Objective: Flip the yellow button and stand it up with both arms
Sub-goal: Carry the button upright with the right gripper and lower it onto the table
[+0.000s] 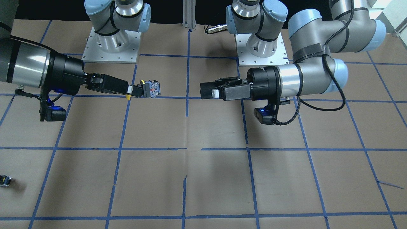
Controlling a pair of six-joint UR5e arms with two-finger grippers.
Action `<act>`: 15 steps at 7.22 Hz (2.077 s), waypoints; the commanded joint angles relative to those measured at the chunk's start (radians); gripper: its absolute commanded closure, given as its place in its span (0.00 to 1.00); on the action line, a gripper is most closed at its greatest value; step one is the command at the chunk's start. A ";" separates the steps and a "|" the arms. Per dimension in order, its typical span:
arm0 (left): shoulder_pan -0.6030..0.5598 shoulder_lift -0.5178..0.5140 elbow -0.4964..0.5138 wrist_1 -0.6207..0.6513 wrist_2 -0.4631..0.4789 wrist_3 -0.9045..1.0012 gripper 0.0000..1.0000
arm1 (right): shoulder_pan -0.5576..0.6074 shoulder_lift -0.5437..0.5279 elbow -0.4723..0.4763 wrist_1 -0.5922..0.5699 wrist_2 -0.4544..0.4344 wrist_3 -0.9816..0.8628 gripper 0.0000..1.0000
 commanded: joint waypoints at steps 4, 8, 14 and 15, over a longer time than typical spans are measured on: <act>0.021 0.015 0.129 0.119 0.966 0.074 0.03 | -0.036 -0.053 0.045 -0.148 -0.599 -0.050 0.76; -0.076 0.049 0.157 -0.023 1.306 0.522 0.01 | -0.125 -0.058 0.205 -0.408 -0.827 -0.449 0.81; -0.093 0.050 0.250 -0.028 1.383 0.600 0.00 | -0.415 -0.072 0.507 -0.892 -0.818 -0.919 0.86; -0.099 0.047 0.260 -0.041 1.380 0.598 0.00 | -0.477 -0.072 0.594 -1.026 -0.789 -1.008 0.86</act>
